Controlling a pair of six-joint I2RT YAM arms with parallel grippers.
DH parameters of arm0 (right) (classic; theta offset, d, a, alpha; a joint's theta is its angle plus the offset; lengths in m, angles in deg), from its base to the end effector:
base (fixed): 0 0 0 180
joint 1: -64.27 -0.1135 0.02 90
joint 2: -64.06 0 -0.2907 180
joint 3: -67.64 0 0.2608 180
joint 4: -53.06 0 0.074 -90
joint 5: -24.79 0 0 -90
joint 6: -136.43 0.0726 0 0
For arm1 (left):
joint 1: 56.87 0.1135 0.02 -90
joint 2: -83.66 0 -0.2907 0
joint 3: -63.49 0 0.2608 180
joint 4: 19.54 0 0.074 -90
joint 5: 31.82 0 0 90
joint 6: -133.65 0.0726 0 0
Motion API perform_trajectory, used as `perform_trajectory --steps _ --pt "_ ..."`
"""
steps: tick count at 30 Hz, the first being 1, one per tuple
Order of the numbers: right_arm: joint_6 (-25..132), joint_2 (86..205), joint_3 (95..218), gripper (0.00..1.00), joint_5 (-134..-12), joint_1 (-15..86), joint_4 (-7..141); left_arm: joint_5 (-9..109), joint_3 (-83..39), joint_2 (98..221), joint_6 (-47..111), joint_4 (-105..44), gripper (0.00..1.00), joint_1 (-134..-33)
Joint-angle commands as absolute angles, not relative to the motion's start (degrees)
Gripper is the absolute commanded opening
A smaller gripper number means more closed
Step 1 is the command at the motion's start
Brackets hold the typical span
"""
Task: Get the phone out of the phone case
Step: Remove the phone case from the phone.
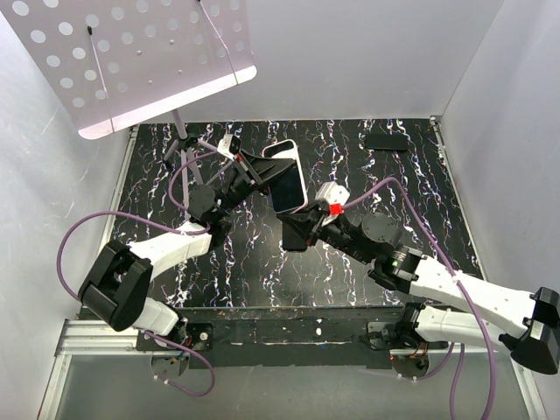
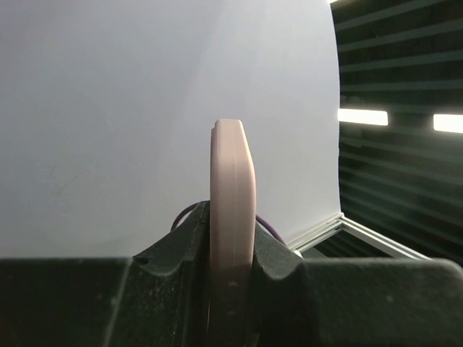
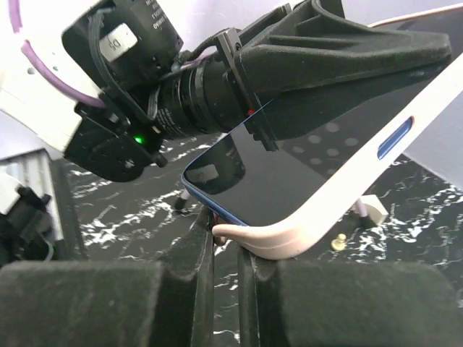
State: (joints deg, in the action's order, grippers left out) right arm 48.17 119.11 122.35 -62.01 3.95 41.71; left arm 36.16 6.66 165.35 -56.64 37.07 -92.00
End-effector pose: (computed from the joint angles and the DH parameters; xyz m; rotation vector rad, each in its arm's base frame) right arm 0.1313 0.2222 0.3782 -0.6586 1.2734 0.8619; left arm 0.2581 -0.2149 0.3659 -0.3195 1.3482 -2.2688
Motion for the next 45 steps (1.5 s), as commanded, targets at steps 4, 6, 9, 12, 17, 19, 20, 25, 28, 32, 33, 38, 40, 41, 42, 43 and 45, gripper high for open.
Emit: perform_trajectory --steps 4,6,9,12,17,19,20,25,28,32,33,38,40,41,42,43,45 --pt "31.30 121.54 123.30 0.01 -45.78 7.75 47.19 27.15 6.68 159.69 -61.39 38.44 0.00 -94.48" --pt "35.51 120.41 124.44 0.01 -46.05 7.93 50.43 27.24 6.86 159.60 -60.07 37.82 0.00 -94.48" --pt "47.44 117.86 126.37 0.13 -48.93 8.02 60.43 26.63 6.16 159.42 -54.64 36.60 0.00 -94.22" --pt "58.88 113.21 123.41 0.46 -56.66 8.19 65.48 25.14 3.79 156.27 -42.97 25.99 0.00 -93.52" --pt "67.77 108.19 123.29 0.66 -74.06 9.33 72.49 23.91 -1.30 152.30 -26.68 9.10 0.00 -93.08" --pt "69.01 107.83 125.84 0.66 -78.11 10.82 75.66 22.42 -2.63 153.00 -25.70 8.29 0.00 -92.90" --pt "69.36 108.09 127.42 0.66 -80.39 12.13 77.15 21.62 -3.07 153.44 -25.79 8.38 0.00 -92.99" --pt "70.59 107.22 130.42 0.65 -94.89 17.76 74.55 21.44 -3.42 153.01 -25.35 7.86 0.00 -92.99" --pt "73.14 106.86 130.33 0.65 -99.21 20.75 71.02 20.74 -4.13 152.48 -23.86 6.01 0.00 -92.99" --pt "74.82 109.23 133.05 0.62 -101.24 22.43 69.87 19.68 -4.56 152.39 -24.03 6.27 0.00 -92.99" --pt "74.73 109.93 133.49 0.61 -101.59 22.52 69.87 19.34 -4.48 152.48 -24.03 6.36 0.00 -92.99" --pt "75.96 112.40 134.73 0.55 -104.14 22.61 66.89 18.54 -5.09 152.66 -24.38 6.44 0.00 -92.90" --pt "76.57 113.19 134.73 0.51 -104.41 22.61 64.79 18.63 -5.18 152.48 -24.38 6.44 0.00 -92.90" --pt "76.75 113.80 134.64 0.48 -104.67 22.69 64.08 18.72 -5.18 152.39 -24.56 6.36 0.00 -92.90" --pt "76.84 114.16 134.55 0.45 -105.11 22.61 63.55 18.72 -5.27 152.39 -24.73 6.36 0.00 -92.99" --pt "76.75 114.51 134.38 0.41 -105.11 22.61 62.93 18.72 -5.36 152.39 -24.99 6.44 0.00 -92.99" --pt "76.14 114.95 133.68 0.36 -105.11 22.61 61.97 18.28 -5.71 152.30 -25.61 5.83 0.00 -92.99"
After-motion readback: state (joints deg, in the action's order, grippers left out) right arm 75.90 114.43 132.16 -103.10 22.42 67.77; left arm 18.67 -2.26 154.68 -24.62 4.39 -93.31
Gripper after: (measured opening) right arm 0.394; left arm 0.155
